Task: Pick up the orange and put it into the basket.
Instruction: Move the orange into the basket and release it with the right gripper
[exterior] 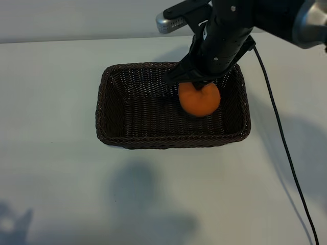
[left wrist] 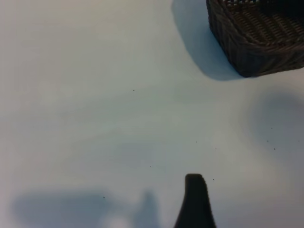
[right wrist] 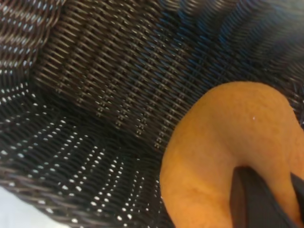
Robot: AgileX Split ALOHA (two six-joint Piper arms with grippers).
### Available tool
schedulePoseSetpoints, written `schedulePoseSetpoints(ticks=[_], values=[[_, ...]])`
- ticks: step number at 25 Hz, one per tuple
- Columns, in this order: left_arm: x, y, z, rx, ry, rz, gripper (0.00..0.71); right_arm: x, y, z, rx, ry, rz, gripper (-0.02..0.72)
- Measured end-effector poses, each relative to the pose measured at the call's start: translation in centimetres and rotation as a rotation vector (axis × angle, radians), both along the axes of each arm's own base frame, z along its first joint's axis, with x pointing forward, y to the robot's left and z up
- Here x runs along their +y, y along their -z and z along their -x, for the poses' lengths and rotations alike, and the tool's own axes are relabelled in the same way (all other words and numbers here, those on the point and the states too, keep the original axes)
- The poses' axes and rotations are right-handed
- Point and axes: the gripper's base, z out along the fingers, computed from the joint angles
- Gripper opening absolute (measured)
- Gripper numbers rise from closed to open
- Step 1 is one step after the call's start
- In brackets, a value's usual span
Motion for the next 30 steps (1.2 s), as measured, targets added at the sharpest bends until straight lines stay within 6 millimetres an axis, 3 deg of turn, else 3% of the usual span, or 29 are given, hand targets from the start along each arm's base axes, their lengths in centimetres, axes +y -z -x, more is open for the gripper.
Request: schedulePoseSetpoints(ticks=[19,27,30], values=[[0.0,0.0,0.0,0.0,-0.001,0.002,0.552,1.2,7.3,-2.2,0.087,-0.018,0.055,0.084],[0.0,0.0,0.0,0.0,-0.001,0.002,0.552,1.3,7.6,-2.3,0.086,-0.019,0.055,0.087],[0.0,0.0,0.0,0.0,-0.001,0.002,0.552,1.3,7.6,-2.3,0.086,-0.009,0.051,0.149]])
